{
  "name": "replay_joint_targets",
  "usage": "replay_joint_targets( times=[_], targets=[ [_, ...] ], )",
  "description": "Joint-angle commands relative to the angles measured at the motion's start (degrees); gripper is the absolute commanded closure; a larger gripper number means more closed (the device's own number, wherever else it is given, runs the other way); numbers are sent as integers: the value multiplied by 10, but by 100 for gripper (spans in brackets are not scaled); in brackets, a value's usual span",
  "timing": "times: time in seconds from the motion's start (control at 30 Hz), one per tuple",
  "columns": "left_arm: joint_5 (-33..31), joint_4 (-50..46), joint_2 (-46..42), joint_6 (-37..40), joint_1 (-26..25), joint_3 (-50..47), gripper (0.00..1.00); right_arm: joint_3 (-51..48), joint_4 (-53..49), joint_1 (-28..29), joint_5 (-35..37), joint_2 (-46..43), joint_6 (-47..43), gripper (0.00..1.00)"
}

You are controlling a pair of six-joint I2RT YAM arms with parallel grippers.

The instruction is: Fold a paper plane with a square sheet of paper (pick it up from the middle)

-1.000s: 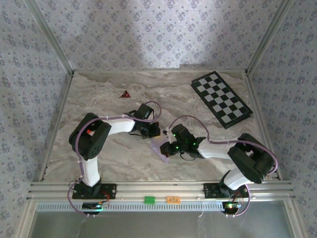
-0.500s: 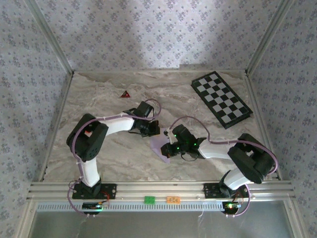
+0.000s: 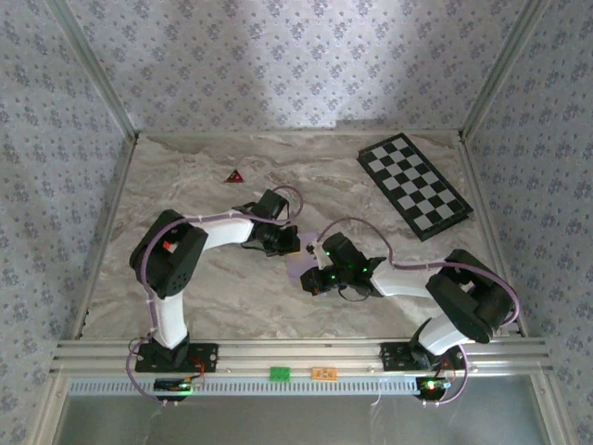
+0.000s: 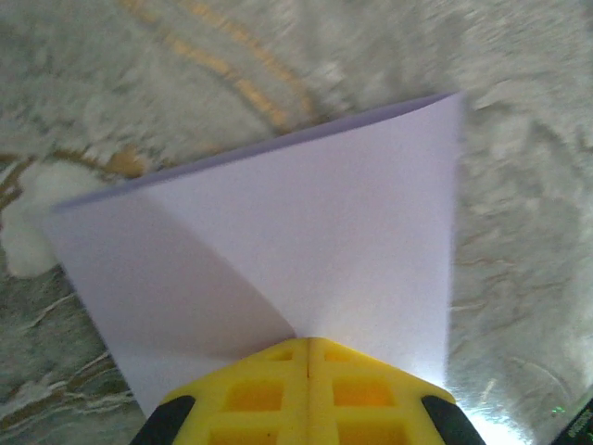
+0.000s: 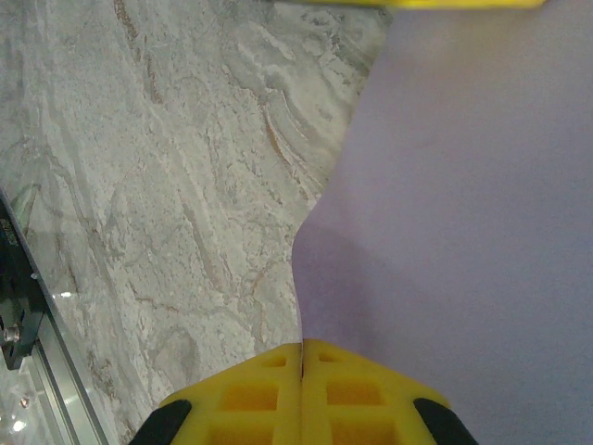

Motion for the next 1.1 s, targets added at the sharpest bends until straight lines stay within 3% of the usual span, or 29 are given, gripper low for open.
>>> replay_joint_targets(
  times=[0.0,1.07],
  targets=[
    [0,-5,14,8,2,-9,95,0,-1,-1,-8,-7,7,100],
    [14,-39,35,48,2,22,95,-7,-37,-42,48,-25,9,100]
  ],
)
